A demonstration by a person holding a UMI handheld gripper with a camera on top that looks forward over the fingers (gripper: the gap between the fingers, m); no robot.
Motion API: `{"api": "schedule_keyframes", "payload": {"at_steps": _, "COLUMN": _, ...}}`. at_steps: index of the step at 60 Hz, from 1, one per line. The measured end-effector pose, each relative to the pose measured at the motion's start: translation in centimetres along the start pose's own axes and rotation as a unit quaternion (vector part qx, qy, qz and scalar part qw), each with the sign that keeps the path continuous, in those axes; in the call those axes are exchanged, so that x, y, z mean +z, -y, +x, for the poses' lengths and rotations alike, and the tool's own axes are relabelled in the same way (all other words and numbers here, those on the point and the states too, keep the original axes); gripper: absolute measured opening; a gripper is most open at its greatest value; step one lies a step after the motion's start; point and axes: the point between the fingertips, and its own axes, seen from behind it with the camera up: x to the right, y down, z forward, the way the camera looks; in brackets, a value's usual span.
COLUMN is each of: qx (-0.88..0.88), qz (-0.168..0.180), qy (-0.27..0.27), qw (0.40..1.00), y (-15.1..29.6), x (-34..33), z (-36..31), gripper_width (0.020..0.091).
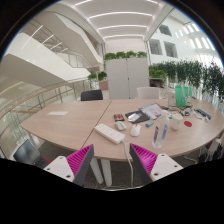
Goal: Pour water
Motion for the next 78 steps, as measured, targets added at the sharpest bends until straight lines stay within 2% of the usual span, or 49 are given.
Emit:
{"api": "schedule_keyframes", "payload": {"at_steps": 13, "qx": -0.003, "qz": 0.029, "qy": -0.013, "qw": 0.999, "y": 0.0, "x": 1.8, "z": 2.6, "gripper_width": 0.0810}}
{"api": "schedule_keyframes", "payload": {"at_steps": 24, "qx": -0.019, "qz": 0.057, "qy": -0.038, "qw": 0.997, "y": -1.8, "x": 5.1, "z": 10.1, "gripper_width": 0.0817}}
{"api": "schedule_keyframes", "payload": {"at_steps": 30, "qx": -0.029, "qz": 0.066, "qy": -0.058, "qw": 0.996, "y": -3.2, "x": 8.1, "z": 13.7, "gripper_width": 0.0821}}
{"api": "schedule_keyframes", "payload": {"at_steps": 41, "qx": -0.035, "qz": 0.078, "qy": -0.071, "qw": 0.994, "y": -2.9, "x": 14.7, "z": 21.6, "gripper_width": 0.0820}}
{"api": "schedule_keyframes", "payload": {"at_steps": 45, "qx": -0.033, "qz": 0.071, "qy": -0.073, "qw": 0.994, "y": -2.8, "x": 17.1, "z": 23.4, "gripper_width": 0.0820}}
{"api": "schedule_keyframes", "payload": {"at_steps": 54, "qx": -0.028, "qz": 0.083, "qy": -0.067, "qw": 0.994, "y": -1.4, "x": 22.1, "z": 24.8, "gripper_width": 0.0820}}
{"api": "schedule_keyframes", "payload": {"at_steps": 57, "qx": -0.028, "qz": 0.085, "qy": -0.055, "qw": 0.994, "y": -0.9, "x": 23.4, "z": 25.1, "gripper_width": 0.0767}}
{"api": "schedule_keyframes", "payload": {"at_steps": 58, "qx": -0.028, "qz": 0.082, "qy": -0.051, "qw": 0.995, "y": -0.9, "x": 23.9, "z": 25.0, "gripper_width": 0.0668}}
{"api": "schedule_keyframes", "payload": {"at_steps": 59, "qx": -0.028, "qz": 0.073, "qy": -0.048, "qw": 0.996, "y": -1.2, "x": 24.5, "z": 25.1, "gripper_width": 0.0531}}
{"api": "schedule_keyframes", "payload": {"at_steps": 60, "qx": -0.028, "qz": 0.066, "qy": -0.049, "qw": 0.996, "y": -1.5, "x": 24.9, "z": 25.4, "gripper_width": 0.0443}}
{"api": "schedule_keyframes", "payload": {"at_steps": 68, "qx": -0.035, "qz": 0.084, "qy": -0.046, "qw": 0.995, "y": -0.7, "x": 25.7, "z": 25.1, "gripper_width": 0.0431}}
{"api": "schedule_keyframes", "payload": {"at_steps": 73, "qx": -0.020, "qz": 0.070, "qy": -0.033, "qw": 0.997, "y": -0.7, "x": 26.4, "z": 25.4, "gripper_width": 0.0388}}
{"api": "schedule_keyframes", "payload": {"at_steps": 78, "qx": 0.005, "qz": 0.040, "qy": -0.008, "qw": 0.999, "y": -0.5, "x": 27.1, "z": 24.9, "gripper_width": 0.0367}}
